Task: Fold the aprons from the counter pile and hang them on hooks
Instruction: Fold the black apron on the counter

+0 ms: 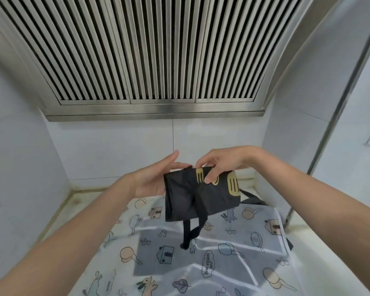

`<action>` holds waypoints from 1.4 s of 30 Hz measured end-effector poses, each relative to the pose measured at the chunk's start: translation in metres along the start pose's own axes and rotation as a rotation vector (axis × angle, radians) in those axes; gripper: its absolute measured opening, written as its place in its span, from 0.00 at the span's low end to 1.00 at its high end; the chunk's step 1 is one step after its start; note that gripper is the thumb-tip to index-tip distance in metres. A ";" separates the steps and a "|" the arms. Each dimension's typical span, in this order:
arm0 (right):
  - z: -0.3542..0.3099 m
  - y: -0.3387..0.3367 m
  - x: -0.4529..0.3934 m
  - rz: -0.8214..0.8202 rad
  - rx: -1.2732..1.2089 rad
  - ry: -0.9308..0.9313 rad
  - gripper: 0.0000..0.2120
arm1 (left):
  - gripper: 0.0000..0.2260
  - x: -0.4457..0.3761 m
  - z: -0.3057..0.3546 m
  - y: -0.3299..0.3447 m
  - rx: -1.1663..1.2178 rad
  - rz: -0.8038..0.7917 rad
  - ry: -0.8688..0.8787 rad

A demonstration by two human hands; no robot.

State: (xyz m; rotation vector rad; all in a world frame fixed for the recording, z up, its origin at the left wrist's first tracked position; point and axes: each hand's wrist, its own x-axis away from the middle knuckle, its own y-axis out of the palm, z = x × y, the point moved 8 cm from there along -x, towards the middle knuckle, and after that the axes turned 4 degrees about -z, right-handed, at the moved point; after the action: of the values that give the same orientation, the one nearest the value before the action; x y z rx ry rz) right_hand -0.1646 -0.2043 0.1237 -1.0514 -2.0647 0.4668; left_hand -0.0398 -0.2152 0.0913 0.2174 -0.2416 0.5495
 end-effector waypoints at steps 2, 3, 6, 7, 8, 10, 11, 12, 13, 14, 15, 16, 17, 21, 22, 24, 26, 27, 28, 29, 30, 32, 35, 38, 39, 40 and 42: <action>-0.016 -0.001 0.003 0.011 0.140 0.002 0.10 | 0.19 0.001 0.016 0.008 -0.256 0.027 -0.014; -0.021 -0.004 0.004 0.027 0.212 0.021 0.10 | 0.18 -0.001 0.023 0.009 -0.393 0.063 -0.025; -0.025 -0.011 0.002 0.143 0.395 0.074 0.13 | 0.23 -0.013 0.036 0.004 -0.768 0.183 -0.029; -0.030 -0.015 0.002 0.251 0.439 0.045 0.15 | 0.23 -0.017 0.039 -0.001 -0.794 0.235 -0.019; -0.038 -0.022 0.006 0.413 0.472 -0.012 0.14 | 0.22 -0.019 0.040 -0.009 -0.777 0.289 -0.009; -0.050 -0.030 0.021 0.733 0.380 -0.147 0.14 | 0.17 -0.017 0.042 -0.026 -0.666 0.386 0.015; -0.050 -0.028 0.025 0.780 0.293 -0.183 0.17 | 0.15 -0.014 0.042 -0.035 -0.583 0.437 0.030; -0.048 -0.021 0.024 0.742 0.250 -0.170 0.23 | 0.15 -0.011 0.042 -0.044 -0.484 0.487 0.052; -0.043 -0.009 0.018 0.655 0.264 -0.129 0.29 | 0.15 -0.006 0.042 -0.051 -0.378 0.533 0.077; -0.037 0.003 0.011 0.583 0.292 -0.078 0.32 | 0.16 -0.002 0.041 -0.057 -0.281 0.567 0.099; -0.032 0.012 0.005 0.557 0.328 -0.053 0.30 | 0.16 0.001 0.042 -0.061 -0.219 0.593 0.115; -0.028 0.015 0.002 0.576 0.349 -0.048 0.25 | 0.17 0.004 0.041 -0.064 -0.185 0.612 0.125; -0.027 0.015 0.003 0.620 0.313 -0.066 0.16 | 0.17 0.006 0.040 -0.066 -0.161 0.621 0.132; -0.011 0.022 0.001 0.417 -0.554 -0.261 0.12 | 0.16 0.019 0.038 -0.069 -0.110 0.607 0.139; -0.006 0.027 0.001 0.285 -0.816 -0.330 0.13 | 0.15 0.024 0.038 -0.071 -0.100 0.603 0.141; 0.000 0.031 0.008 0.087 -1.002 -0.390 0.13 | 0.13 0.037 0.042 -0.078 -0.045 0.608 0.175; 0.014 0.040 0.007 -0.064 -0.861 -0.274 0.16 | 0.11 0.047 0.049 -0.082 0.030 0.589 0.219; 0.022 0.047 0.006 -0.121 -0.757 -0.173 0.20 | 0.10 0.050 0.054 -0.079 0.034 0.557 0.229; 0.035 0.054 0.004 -0.164 -0.665 -0.059 0.22 | 0.09 0.051 0.060 -0.072 0.004 0.522 0.225; 0.043 0.057 0.001 -0.155 -0.571 0.036 0.21 | 0.08 0.050 0.065 -0.062 -0.039 0.483 0.218; 0.052 0.055 -0.004 -0.098 -0.439 0.111 0.17 | 0.07 0.048 0.071 -0.049 -0.085 0.433 0.217; 0.060 0.034 -0.013 0.138 -0.118 0.211 0.08 | 0.08 0.042 0.082 -0.021 -0.155 0.314 0.229; 0.060 -0.014 0.006 0.833 -0.381 0.088 0.05 | 0.07 0.038 0.091 0.011 -0.167 0.196 0.277; 0.056 -0.028 0.024 1.044 -1.306 -0.358 0.08 | 0.06 0.037 0.095 0.013 -0.053 0.218 0.374; 0.044 -0.031 0.024 0.970 -1.465 -0.514 0.06 | 0.06 0.037 0.094 0.009 0.014 0.246 0.403; 0.032 -0.035 0.025 0.877 -1.557 -0.655 0.09 | 0.06 0.037 0.093 0.002 0.084 0.282 0.429; 0.009 -0.046 0.030 0.680 -1.516 -0.748 0.23 | 0.08 0.037 0.089 -0.016 0.193 0.362 0.448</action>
State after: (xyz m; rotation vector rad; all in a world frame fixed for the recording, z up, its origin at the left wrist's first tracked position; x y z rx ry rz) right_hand -0.2065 -0.2069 0.1600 -2.8142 -2.5512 -0.7195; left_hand -0.0153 -0.2342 0.1845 0.2330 0.2144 0.9646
